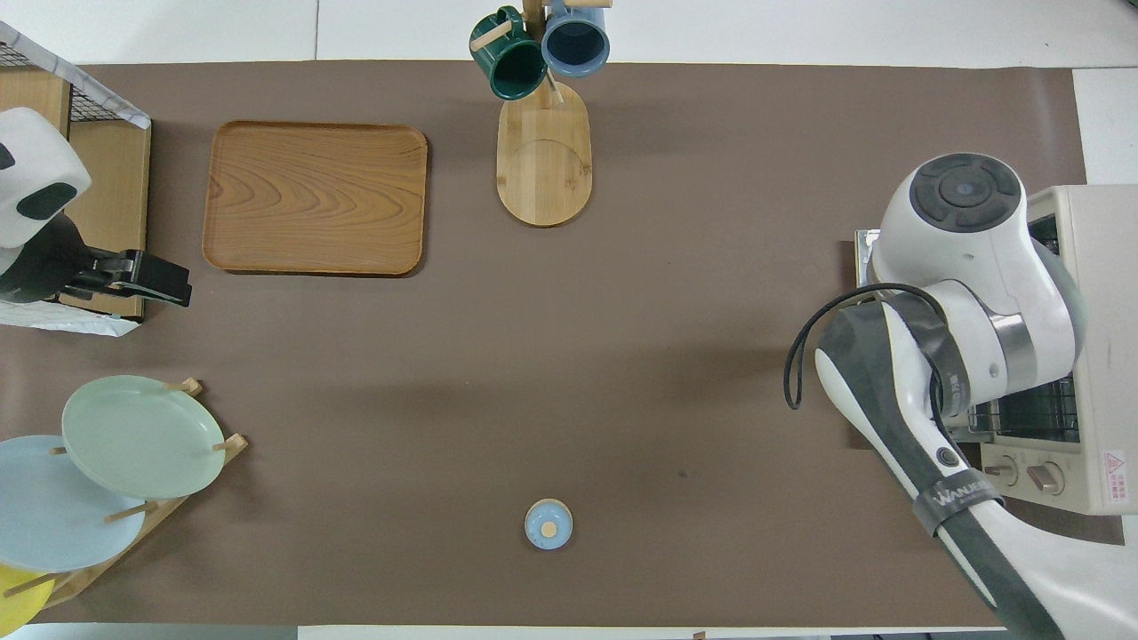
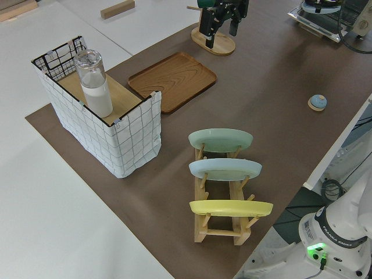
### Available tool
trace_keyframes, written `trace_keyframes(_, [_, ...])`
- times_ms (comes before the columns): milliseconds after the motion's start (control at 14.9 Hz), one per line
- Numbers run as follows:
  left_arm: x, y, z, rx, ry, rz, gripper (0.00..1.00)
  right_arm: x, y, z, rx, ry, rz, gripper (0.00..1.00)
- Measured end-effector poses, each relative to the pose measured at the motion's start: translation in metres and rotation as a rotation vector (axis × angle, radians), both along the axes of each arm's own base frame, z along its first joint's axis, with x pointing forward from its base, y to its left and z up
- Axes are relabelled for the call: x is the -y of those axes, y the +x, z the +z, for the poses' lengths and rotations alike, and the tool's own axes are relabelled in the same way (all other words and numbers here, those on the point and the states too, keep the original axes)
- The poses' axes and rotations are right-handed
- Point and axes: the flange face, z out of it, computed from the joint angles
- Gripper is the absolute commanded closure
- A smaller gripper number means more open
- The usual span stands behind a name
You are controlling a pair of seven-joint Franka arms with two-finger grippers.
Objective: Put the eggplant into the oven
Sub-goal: 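Carry the plate into the open oven with the right gripper, then release the plate inside the oven and withdraw the right gripper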
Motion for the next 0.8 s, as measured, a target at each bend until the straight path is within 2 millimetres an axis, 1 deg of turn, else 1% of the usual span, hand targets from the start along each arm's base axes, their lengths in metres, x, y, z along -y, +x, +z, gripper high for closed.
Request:
trace_keyframes(134, [0.0,0.0,0.0,0.0,0.0,0.0,0.0,0.032,-0.002,-0.003,-0.01,0.007,0.017,1.0])
trace_keyframes(268, [0.0,0.0,0.0,0.0,0.0,0.0,0.0,0.058,-0.003,-0.001,-0.015,0.022,0.033,1.0])
trace_keyframes(335, [0.0,0.0,0.0,0.0,0.0,0.0,0.0,0.067,-0.004,-0.001,-0.016,0.027,0.035,1.0])
trace_keyframes(402, [0.0,0.0,0.0,0.001,0.0,0.0,0.0,0.073,-0.004,0.0,-0.014,0.029,0.033,0.68])
trace_keyframes(469, [0.0,-0.001,0.002,0.003,0.0,0.0,0.0,0.074,-0.004,-0.001,-0.01,0.03,0.033,0.45])
trace_keyframes(536, [0.0,-0.002,0.003,0.006,0.0,0.001,0.0,0.074,-0.005,-0.003,-0.011,0.031,0.036,0.42])
trace_keyframes(603, [0.0,-0.002,0.005,0.008,0.0,0.001,0.0,0.072,-0.006,-0.005,-0.013,0.032,0.039,0.42])
trace_keyframes(737, [-0.001,-0.006,0.006,0.008,0.002,0.002,0.0,0.066,-0.005,-0.005,-0.005,0.041,0.045,0.42])
trace_keyframes(804, [-0.001,-0.009,0.006,0.007,0.003,0.003,0.0,0.061,-0.003,-0.001,0.003,0.053,0.046,0.44])
